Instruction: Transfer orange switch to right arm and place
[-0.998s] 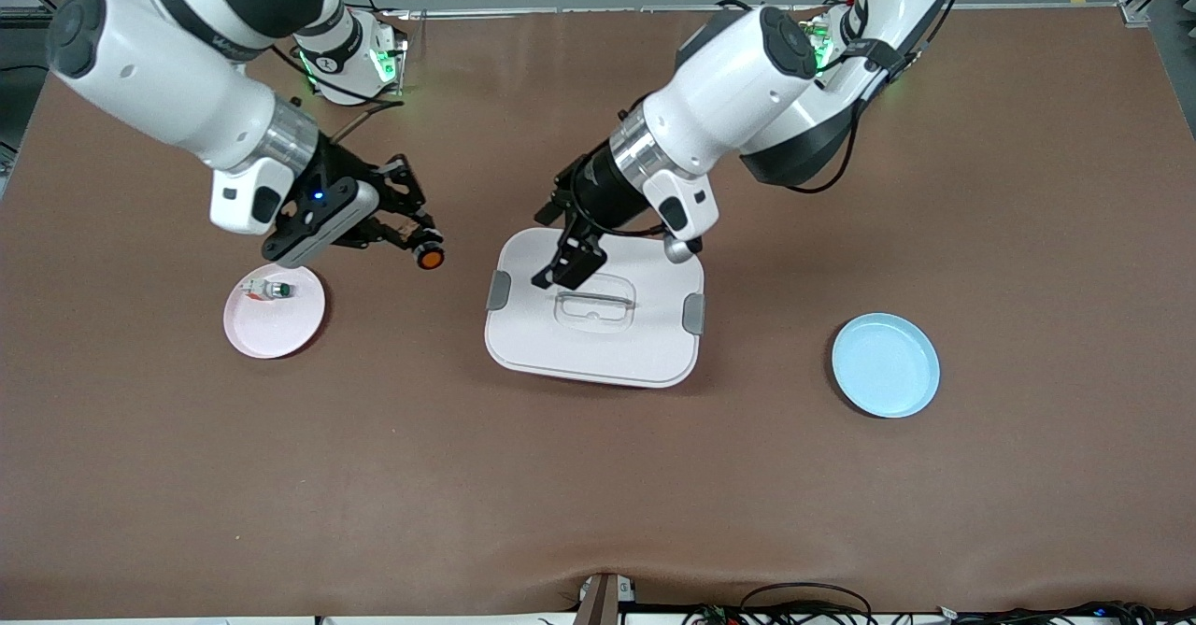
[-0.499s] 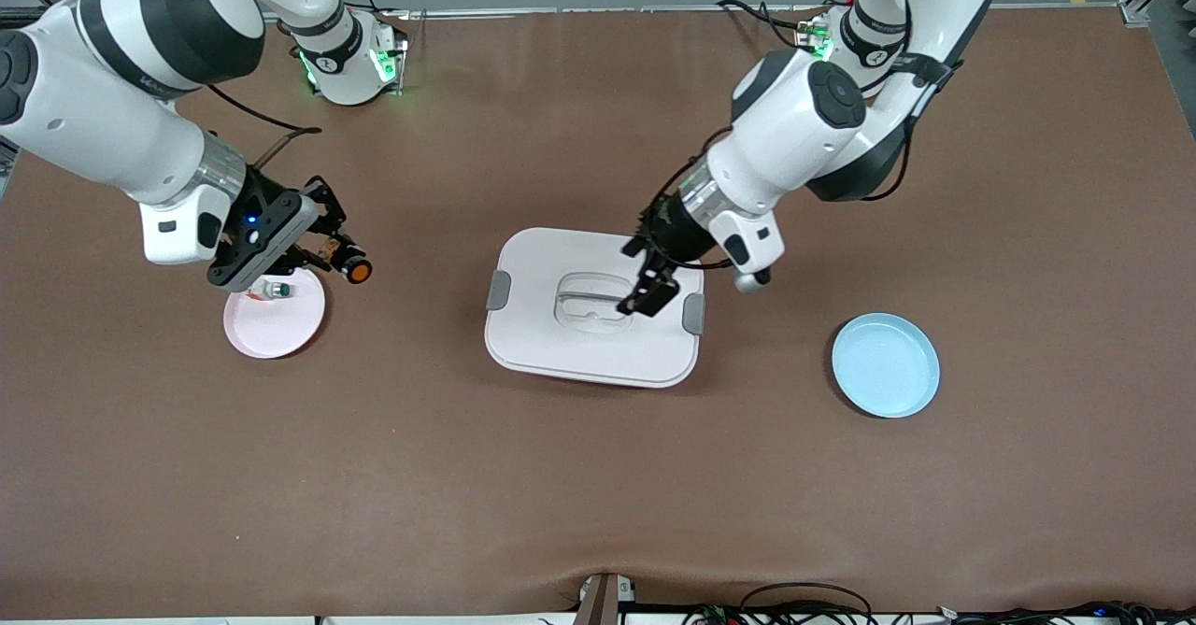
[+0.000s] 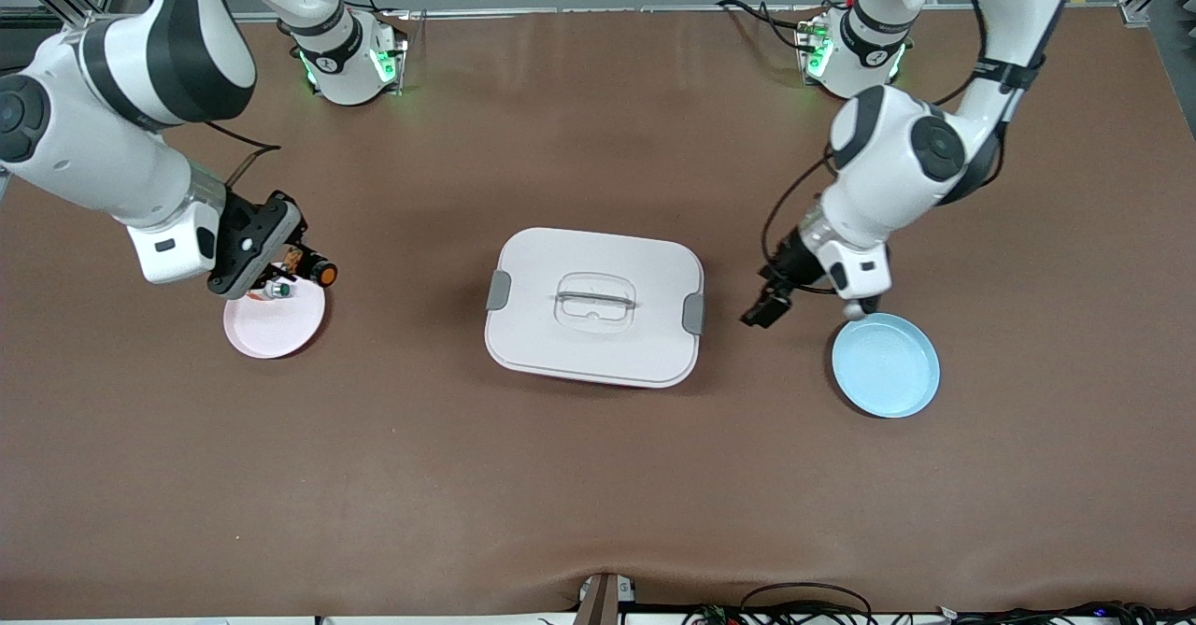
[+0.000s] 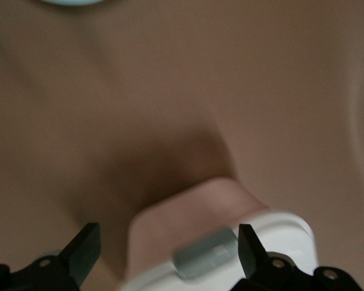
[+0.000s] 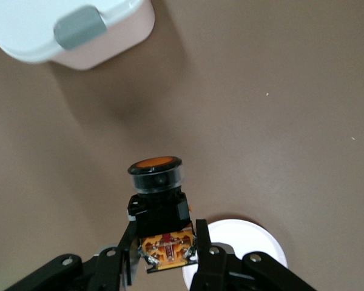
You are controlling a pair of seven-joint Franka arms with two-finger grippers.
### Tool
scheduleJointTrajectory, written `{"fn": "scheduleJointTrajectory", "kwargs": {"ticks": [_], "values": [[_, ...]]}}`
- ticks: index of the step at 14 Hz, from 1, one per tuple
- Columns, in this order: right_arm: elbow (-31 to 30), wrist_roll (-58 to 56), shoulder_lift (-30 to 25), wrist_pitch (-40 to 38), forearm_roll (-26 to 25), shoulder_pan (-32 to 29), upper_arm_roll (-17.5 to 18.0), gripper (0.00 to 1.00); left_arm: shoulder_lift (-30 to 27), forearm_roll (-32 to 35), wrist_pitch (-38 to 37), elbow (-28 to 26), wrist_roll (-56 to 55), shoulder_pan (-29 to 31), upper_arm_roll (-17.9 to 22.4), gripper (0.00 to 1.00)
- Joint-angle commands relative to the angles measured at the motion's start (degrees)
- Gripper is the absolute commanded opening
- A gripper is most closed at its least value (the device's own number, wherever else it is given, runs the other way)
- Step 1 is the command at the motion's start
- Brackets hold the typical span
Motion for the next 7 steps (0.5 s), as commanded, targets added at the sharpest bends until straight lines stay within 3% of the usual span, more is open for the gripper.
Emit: {"fn": "scheduleJointTrajectory", "kwargs": {"ticks": [1,4,7], "values": [[-3.5,-8.5,-0.7,3.9,-4.5,-3.2,0.9,0.00,-4.1,0.5,-3.5,-3.3,10.6,5.3,-0.4,1.00],[-8.0,-17.0,0.1,9.2,-5.3,-6.0,0.9,0.00,-7.0,2.1,-9.3,-3.2,24.9,11.0,-0.2,1.00],[-8.4,-22.2,2.9,10.9,-7.4,-8.4,0.9,0.00,-9.2,14.0,-11.2,-2.8,42.3,13.0,-0.2,1.00]]}}
